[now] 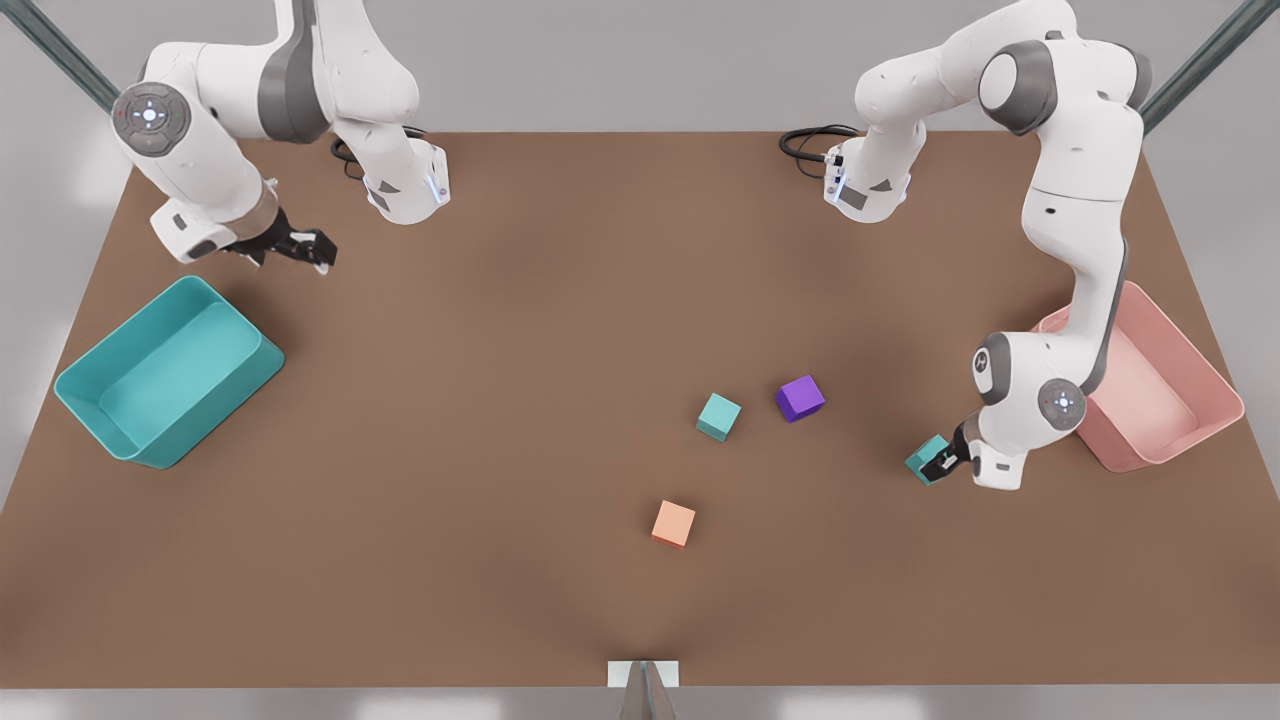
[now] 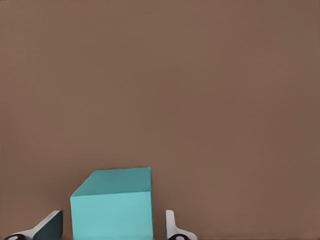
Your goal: Stack the two blue cubes on top of each other
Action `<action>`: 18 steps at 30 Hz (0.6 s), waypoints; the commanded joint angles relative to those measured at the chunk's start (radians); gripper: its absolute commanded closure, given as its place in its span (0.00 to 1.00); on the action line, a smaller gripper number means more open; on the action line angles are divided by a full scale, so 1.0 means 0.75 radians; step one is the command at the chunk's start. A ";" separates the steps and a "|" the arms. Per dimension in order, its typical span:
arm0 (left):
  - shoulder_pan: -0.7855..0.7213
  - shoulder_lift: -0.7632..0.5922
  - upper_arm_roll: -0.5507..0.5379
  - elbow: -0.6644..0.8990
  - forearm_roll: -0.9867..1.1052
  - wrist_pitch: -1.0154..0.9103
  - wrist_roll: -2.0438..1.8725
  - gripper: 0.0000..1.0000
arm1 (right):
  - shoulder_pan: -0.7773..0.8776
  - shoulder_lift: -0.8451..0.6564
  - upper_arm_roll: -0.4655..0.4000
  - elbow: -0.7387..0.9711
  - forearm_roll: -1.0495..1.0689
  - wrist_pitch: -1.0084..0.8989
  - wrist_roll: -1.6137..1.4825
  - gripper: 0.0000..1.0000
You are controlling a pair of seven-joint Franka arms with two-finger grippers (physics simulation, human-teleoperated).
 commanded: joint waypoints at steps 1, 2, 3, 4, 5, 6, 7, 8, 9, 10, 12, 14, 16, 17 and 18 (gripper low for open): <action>0.000 -0.003 0.000 -0.005 0.003 0.032 0.191 0.00 | -0.003 0.005 0.035 0.012 0.020 -0.127 -0.050 0.00; 0.002 -0.007 0.000 -0.009 0.001 0.032 0.179 0.00 | -0.013 0.011 0.035 0.008 0.020 -0.101 -0.048 0.00; 0.000 -0.011 0.000 -0.015 0.001 0.032 0.173 0.00 | -0.023 0.015 0.031 0.008 0.022 -0.025 -0.046 0.00; 0.002 -0.011 0.000 -0.019 0.001 0.034 0.173 0.00 | -0.048 0.013 0.023 0.010 0.022 -0.029 -0.048 0.00; 0.004 -0.013 0.000 -0.023 0.001 0.032 0.173 0.00 | -0.060 0.007 0.023 0.012 0.024 -0.035 -0.050 0.00; 0.008 -0.015 0.000 -0.032 0.001 0.035 0.171 0.00 | -0.060 0.007 0.027 0.012 0.028 -0.035 -0.048 0.00; 0.010 -0.011 0.000 -0.032 0.001 0.037 0.171 0.00 | -0.064 0.007 0.023 0.012 0.028 -0.033 -0.046 0.00; 0.010 -0.005 0.000 -0.032 0.001 0.039 0.171 0.00 | -0.076 0.005 0.019 0.014 0.030 -0.035 -0.046 0.00; 0.008 -0.001 0.000 -0.032 0.001 0.039 0.169 0.00 | -0.076 0.003 0.021 0.014 0.030 -0.035 -0.046 0.00; 0.008 -0.001 0.000 -0.032 0.001 0.039 0.158 0.00 | -0.076 0.003 0.021 0.014 0.030 -0.033 -0.046 0.00; 0.008 0.022 0.000 -0.032 -0.001 0.053 0.158 0.00 | -0.076 0.005 0.021 0.016 0.030 -0.033 -0.046 0.00; 0.006 0.024 0.000 -0.038 -0.007 0.061 0.154 0.00 | -0.076 0.007 0.021 0.016 0.030 -0.029 -0.046 0.00; 0.006 0.030 0.000 -0.038 -0.011 0.063 0.154 0.00 | -0.076 0.007 0.021 0.016 0.030 -0.029 -0.046 0.00; 0.006 0.032 0.000 -0.038 -0.011 0.061 0.154 0.00 | -0.076 0.007 0.021 0.016 0.030 -0.029 -0.046 0.00; 0.006 0.038 0.000 -0.036 -0.011 0.061 0.154 0.00 | -0.076 0.007 0.021 0.016 0.030 -0.029 -0.046 0.00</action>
